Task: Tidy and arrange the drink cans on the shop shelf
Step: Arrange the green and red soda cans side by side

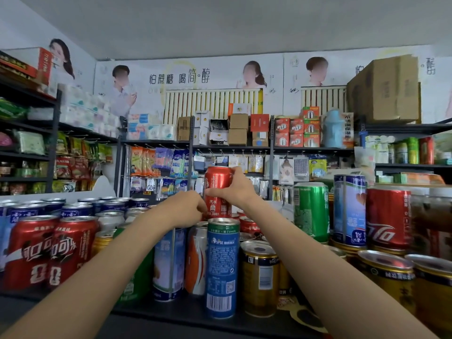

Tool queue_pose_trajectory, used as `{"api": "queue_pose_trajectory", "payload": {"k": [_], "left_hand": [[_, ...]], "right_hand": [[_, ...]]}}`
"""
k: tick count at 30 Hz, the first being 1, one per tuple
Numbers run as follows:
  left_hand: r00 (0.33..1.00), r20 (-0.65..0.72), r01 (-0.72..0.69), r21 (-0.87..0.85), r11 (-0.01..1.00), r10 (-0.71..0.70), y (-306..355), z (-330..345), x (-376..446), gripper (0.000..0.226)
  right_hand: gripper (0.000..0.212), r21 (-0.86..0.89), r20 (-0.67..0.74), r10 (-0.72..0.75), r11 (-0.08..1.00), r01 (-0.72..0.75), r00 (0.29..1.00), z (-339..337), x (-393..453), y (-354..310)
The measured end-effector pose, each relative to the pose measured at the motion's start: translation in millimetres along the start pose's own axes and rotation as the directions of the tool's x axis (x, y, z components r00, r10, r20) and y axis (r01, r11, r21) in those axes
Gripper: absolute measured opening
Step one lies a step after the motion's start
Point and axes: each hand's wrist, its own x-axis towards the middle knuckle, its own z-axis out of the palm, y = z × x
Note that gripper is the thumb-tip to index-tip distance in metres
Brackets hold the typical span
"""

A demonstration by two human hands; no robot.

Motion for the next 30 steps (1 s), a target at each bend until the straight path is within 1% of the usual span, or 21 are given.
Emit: {"api": "queue_pose_trajectory", "payload": {"k": [3,6,9,11,13,15,17,18,19,20,21,22,23,24,25,26,27,29,30], "left_hand": [[1.000,-0.027,0.012,-0.004,1.000,-0.012,0.4,2.2,-1.5,0.036],[0.999,-0.040,0.016,0.002,1.000,-0.016,0.9,2.9,-3.6,0.035],[0.997,-0.074,0.014,-0.010,1.000,-0.015,0.6,1.5,-5.4,0.034],[0.993,-0.111,0.020,-0.044,0.999,-0.025,-0.2,0.5,-6.7,0.032],[0.983,-0.182,0.019,-0.089,0.996,-0.035,0.9,-0.8,-9.4,0.032],[0.953,-0.299,-0.001,-0.141,0.990,-0.042,6.8,-2.5,-13.2,0.032],[0.914,-0.406,-0.062,-0.162,0.985,-0.009,18.4,-4.2,-16.0,0.031],[0.901,-0.433,-0.105,-0.161,0.981,0.025,26.4,-5.1,-16.7,0.031],[0.897,-0.438,-0.148,-0.156,0.977,0.066,35.3,-5.4,-16.7,0.030],[0.896,-0.431,-0.188,-0.150,0.971,0.107,45.4,-5.5,-16.4,0.030],[0.897,-0.418,-0.222,-0.146,0.964,0.143,55.4,-4.9,-15.6,0.029],[0.897,-0.404,-0.254,-0.145,0.956,0.177,64.9,-3.8,-14.5,0.029],[0.900,-0.384,-0.276,-0.140,0.951,0.205,73.8,-2.6,-13.5,0.029],[0.904,-0.361,-0.292,-0.130,0.947,0.230,81.1,-0.6,-12.6,0.029],[0.909,-0.332,-0.306,-0.120,0.944,0.253,88.4,2.2,-11.1,0.028],[0.913,-0.304,-0.316,-0.109,0.942,0.271,93.1,5.0,-9.9,0.026],[0.919,-0.276,-0.319,-0.100,0.942,0.282,94.8,7.3,-9.0,0.024],[0.922,-0.254,-0.325,-0.097,0.941,0.292,97.4,11.2,-7.8,0.023],[0.921,-0.259,-0.326,-0.102,0.940,0.292,97.2,11.9,-7.5,0.023]], "right_hand": [[0.079,-0.025,-0.022,0.012,1.000,-0.012,1.000,-1.3,-3.4,1.3],[0.077,0.029,0.039,0.057,0.998,-0.058,0.998,-0.5,-6.3,2.7],[0.077,0.083,0.069,0.099,0.991,-0.105,0.993,-0.1,-9.2,6.4],[0.078,0.098,0.101,0.118,0.987,-0.128,0.988,-1.6,-11.9,7.2],[0.079,0.106,0.115,0.125,0.985,-0.138,0.985,-5.5,-15.6,4.6],[0.075,0.066,0.050,0.097,0.993,-0.100,0.994,-13.5,-20.6,0.0],[0.061,-0.014,-0.071,-0.008,1.000,0.007,0.997,-29.5,-28.3,-6.1],[0.053,-0.102,-0.136,-0.077,0.993,0.063,0.988,-40.7,-33.2,-8.6],[0.048,-0.247,-0.198,-0.147,0.964,0.096,0.969,-54.0,-37.7,-8.8],[0.045,-0.435,-0.248,-0.207,0.897,0.082,0.946,-68.4,-41.9,-7.1],[0.044,-0.618,-0.281,-0.244,0.786,0.020,0.928,-82.9,-45.3,-3.7],[0.046,-0.758,-0.288,-0.248,0.649,-0.062,0.925,-95.9,-49.3,-0.1],[0.049,-0.845,-0.274,-0.206,0.518,-0.133,0.939,-105.5,-52.6,4.3],[0.052,-0.892,-0.251,-0.132,0.417,-0.176,0.959,-111.1,-56.3,8.0],[0.055,-0.918,-0.228,-0.050,0.344,-0.198,0.972,-114.4,-60.0,12.7],[0.058,-0.936,-0.209,0.017,0.288,-0.205,0.978,-113.6,-61.3,17.4],[0.060,-0.949,-0.198,0.048,0.240,-0.204,0.979,-110.3,-60.6,21.8],[0.059,-0.965,-0.196,0.031,0.171,-0.199,0.980,-105.0,-58.5,28.8],[0.058,-0.966,-0.199,0.005,0.166,-0.197,0.980,-103.0,-57.1,30.3]]}}
